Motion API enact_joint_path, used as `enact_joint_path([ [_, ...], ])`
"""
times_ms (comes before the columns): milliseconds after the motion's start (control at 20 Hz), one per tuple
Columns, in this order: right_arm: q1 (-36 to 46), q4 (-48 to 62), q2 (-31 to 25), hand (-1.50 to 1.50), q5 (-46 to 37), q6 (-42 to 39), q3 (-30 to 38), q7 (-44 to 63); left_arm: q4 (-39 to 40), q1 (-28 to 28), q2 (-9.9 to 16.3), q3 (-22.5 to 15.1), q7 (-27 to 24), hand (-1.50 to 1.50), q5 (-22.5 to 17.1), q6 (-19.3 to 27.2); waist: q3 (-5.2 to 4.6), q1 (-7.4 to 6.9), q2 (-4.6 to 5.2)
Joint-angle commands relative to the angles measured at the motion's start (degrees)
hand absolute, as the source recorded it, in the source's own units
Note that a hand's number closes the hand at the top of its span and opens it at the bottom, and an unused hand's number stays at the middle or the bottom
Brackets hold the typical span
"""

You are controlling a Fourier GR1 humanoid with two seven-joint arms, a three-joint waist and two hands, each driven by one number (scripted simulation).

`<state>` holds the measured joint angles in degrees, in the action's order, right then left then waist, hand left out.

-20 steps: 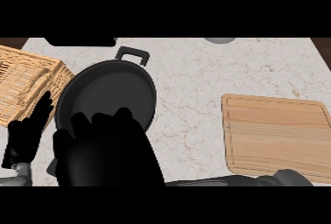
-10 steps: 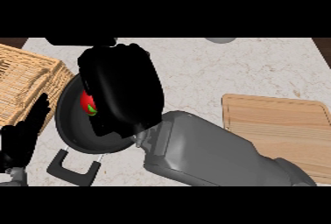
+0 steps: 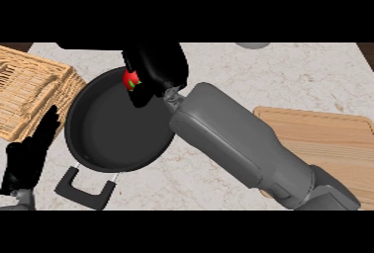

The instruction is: Pick the tomato from the cutting board and place it in the pot

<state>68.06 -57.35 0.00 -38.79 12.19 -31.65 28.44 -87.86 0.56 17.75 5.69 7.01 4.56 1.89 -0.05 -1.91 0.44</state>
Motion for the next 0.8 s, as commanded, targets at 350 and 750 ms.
enact_joint_path([
  [350, 2.4, 17.7, 0.0, -1.5, 18.0, 7.1, -0.8, -9.6, -2.5, -2.7, -0.9, -2.8, 3.2, 0.0, 2.2, -0.3, -0.02, -3.22, 0.73],
  [750, 5.5, 24.1, 0.0, -1.5, 26.8, 11.9, 0.1, -21.6, 0.6, -3.8, -2.2, -1.9, 1.4, 0.0, 1.7, -0.2, -0.03, -2.66, 0.84],
])
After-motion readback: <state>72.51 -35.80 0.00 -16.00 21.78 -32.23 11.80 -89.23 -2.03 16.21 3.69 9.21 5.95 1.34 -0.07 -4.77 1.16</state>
